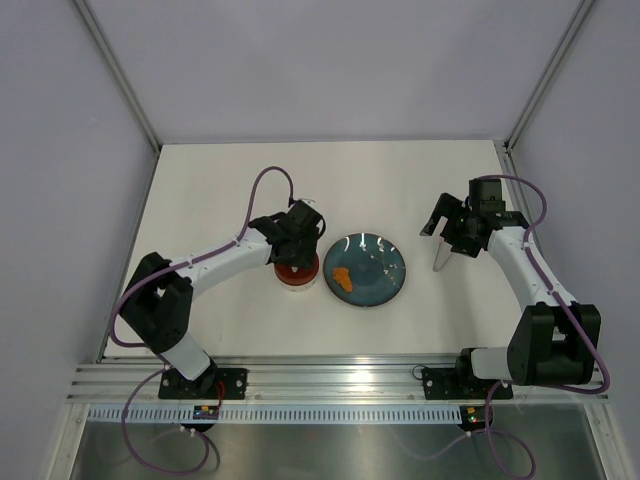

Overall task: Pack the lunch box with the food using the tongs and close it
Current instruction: Close the box lid on the packing box.

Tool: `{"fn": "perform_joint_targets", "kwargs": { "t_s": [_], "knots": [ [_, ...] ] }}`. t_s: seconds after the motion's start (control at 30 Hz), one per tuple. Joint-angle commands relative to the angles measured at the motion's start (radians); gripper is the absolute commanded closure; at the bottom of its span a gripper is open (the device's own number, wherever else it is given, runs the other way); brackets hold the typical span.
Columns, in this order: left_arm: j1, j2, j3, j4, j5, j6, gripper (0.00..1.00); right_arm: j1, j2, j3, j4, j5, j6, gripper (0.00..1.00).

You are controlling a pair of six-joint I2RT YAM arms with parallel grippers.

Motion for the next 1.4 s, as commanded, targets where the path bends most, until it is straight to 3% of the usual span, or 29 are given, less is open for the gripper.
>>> {"fn": "perform_joint_targets", "kwargs": {
  "t_s": [0.0, 0.2, 0.53, 0.63, 0.67, 0.8, 1.37],
  "knots": [
    [0.005, -0.017, -0.032, -0.003, 0.016, -0.021, 0.41, 0.002, -0.019, -0.002, 0.005, 0.001, -0.003, 0.01],
    [0.007, -0.028, -0.007, -0.029, 0.002, -0.018, 0.34, 0.002, -0.021, -0.001, 0.002, 0.001, -0.001, 0.01],
    [0.007, -0.113, 0.074, -0.101, -0.050, 0.000, 0.32, 0.002, -0.018, 0.007, 0.004, -0.005, 0.000, 0.01],
    [0.007, -0.126, 0.074, -0.098, -0.054, 0.005, 0.40, 0.003, -0.015, 0.007, 0.007, -0.009, 0.000, 0.01],
    [0.007, -0.124, 0.073, -0.095, -0.053, 0.005, 0.58, 0.002, -0.013, 0.007, 0.007, -0.011, 0.002, 0.01],
    [0.010, -0.106, 0.066, -0.092, -0.045, 0.000, 1.00, 0.003, -0.011, 0.010, 0.008, -0.017, 0.002, 0.01],
    [0.054, -0.092, 0.042, -0.066, -0.007, -0.013, 1.00, 0.002, -0.002, 0.010, 0.013, -0.020, -0.003, 0.01]
  ]
}}
